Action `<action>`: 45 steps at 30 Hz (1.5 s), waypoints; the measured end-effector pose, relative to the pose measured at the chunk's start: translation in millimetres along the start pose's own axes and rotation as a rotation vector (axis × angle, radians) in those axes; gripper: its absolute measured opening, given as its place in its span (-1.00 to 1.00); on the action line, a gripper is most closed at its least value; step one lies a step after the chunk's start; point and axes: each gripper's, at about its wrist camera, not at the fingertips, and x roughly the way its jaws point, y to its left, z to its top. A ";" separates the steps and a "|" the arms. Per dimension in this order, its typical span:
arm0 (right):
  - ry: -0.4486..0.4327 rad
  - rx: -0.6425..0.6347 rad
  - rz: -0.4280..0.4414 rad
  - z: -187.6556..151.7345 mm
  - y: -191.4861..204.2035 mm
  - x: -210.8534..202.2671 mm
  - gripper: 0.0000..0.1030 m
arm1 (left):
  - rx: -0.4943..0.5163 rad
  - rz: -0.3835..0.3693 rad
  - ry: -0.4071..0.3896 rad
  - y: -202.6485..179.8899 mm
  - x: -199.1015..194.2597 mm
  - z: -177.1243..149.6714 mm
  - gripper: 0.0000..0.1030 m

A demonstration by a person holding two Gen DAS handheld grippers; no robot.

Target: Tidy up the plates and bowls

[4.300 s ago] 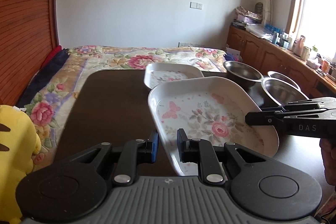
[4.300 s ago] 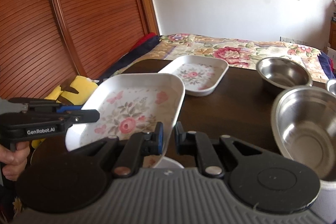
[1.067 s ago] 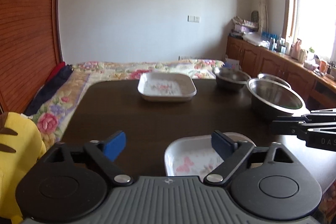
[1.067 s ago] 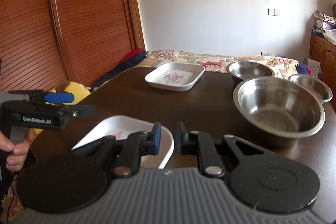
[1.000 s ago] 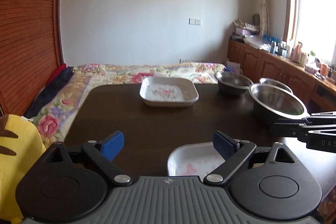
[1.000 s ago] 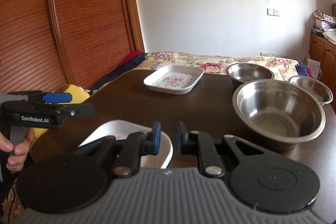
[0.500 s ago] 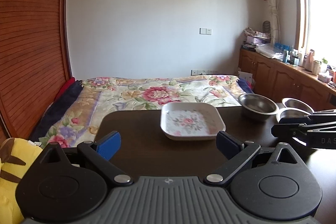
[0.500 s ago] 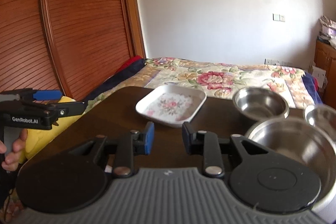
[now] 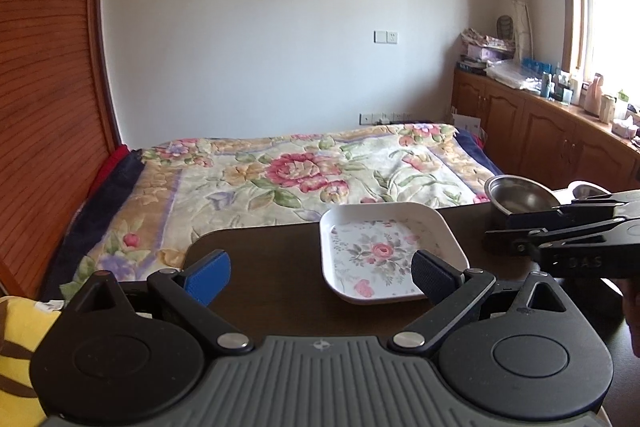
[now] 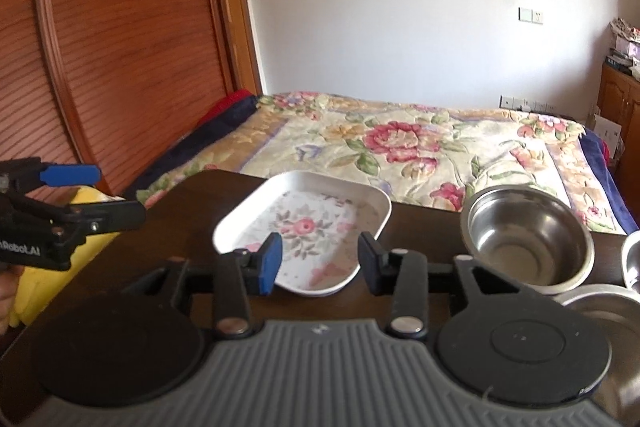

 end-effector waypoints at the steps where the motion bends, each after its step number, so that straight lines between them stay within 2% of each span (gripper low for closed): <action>1: 0.009 0.000 -0.005 -0.1 -0.3 5.1 -0.16 | 0.002 -0.004 0.006 0.8 5.5 0.3 0.87; 3: 0.026 0.002 -0.015 0.0 -1.1 14.1 -0.16 | 0.005 -0.013 0.022 1.8 16.8 2.3 0.83; 8: 0.056 0.012 -0.035 0.4 -4.3 32.1 -0.17 | 0.015 -0.047 0.066 5.2 43.7 7.4 0.57; 15: 0.084 0.021 -0.057 -1.0 -7.7 49.8 -0.25 | 0.029 -0.062 0.111 9.2 79.2 14.3 0.46; 17: 0.090 0.021 -0.063 -0.9 -8.8 52.9 -0.26 | 0.028 -0.064 0.126 9.7 87.8 14.4 0.35; 22: 0.108 0.018 -0.077 -2.0 -8.8 60.2 -0.31 | 0.029 -0.071 0.149 9.4 104.8 15.4 0.25; 28: 0.122 0.023 -0.085 -3.0 -11.4 65.9 -0.37 | 0.000 -0.097 0.182 11.7 120.9 13.1 0.01; 37: 0.144 0.059 -0.083 -4.6 -17.5 74.2 -0.50 | -0.031 -0.120 0.214 13.6 133.9 9.9 -0.16; 40: 0.142 0.076 -0.080 -5.7 -19.8 75.3 -0.54 | -0.030 -0.126 0.225 13.0 136.7 8.3 -0.34; 42: 0.142 0.077 -0.082 -6.0 -19.7 75.8 -0.56 | -0.030 -0.125 0.229 13.1 138.2 7.7 -0.36; 45: 0.139 0.074 -0.081 -6.3 -19.0 76.2 -0.58 | -0.042 -0.134 0.239 14.7 140.9 6.6 -0.52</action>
